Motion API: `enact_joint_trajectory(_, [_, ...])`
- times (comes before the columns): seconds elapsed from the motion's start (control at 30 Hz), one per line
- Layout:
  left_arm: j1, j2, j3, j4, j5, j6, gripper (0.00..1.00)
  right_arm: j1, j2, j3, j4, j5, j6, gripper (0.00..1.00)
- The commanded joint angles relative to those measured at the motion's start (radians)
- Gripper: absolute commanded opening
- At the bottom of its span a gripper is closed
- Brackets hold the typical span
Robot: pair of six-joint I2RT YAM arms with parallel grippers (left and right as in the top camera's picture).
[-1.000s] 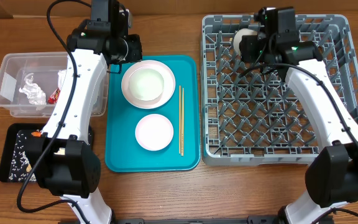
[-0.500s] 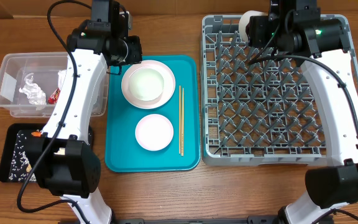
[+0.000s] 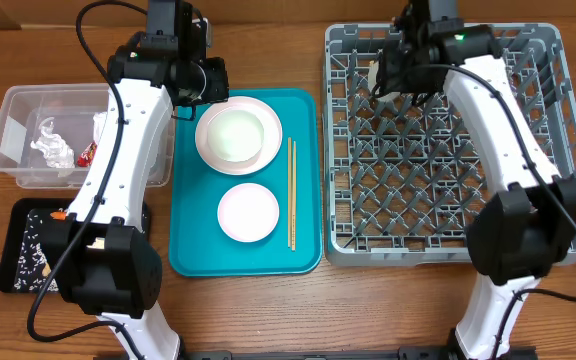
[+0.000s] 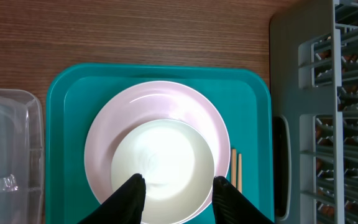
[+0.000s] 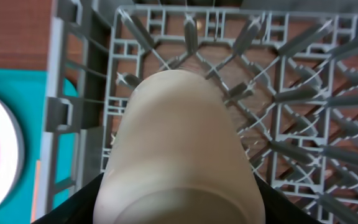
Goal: Sort waste into correct bins and load items into the dishwasher
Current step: 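Lower the cup upside down into the rack with the right gripper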
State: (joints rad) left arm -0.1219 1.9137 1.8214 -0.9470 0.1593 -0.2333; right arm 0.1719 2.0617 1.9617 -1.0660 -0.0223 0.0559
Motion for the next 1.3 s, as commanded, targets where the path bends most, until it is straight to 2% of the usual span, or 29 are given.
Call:
enact_joint_trajectory(0.0, [0.003, -0.004, 0.019, 0.001, -0.01, -0.003, 0.38, 0.004, 0.0, 0.015, 0.0, -0.005, -0.001, 0.39])
enact_joint_trajectory(0.7, [0.003, -0.004, 0.019, 0.002, -0.01, -0.003, 0.39, 0.004, 0.043, -0.019, -0.021, -0.001, -0.012, 0.39])
enact_joint_trajectory(0.93, [0.003, -0.004, 0.019, 0.001, -0.01, -0.003, 0.4, 0.004, 0.043, -0.019, -0.012, -0.001, -0.012, 0.45])
enact_joint_trajectory(1.27, [0.003, -0.004, 0.019, 0.0, -0.01, -0.003, 0.41, 0.004, 0.043, -0.019, -0.018, -0.001, -0.012, 0.47])
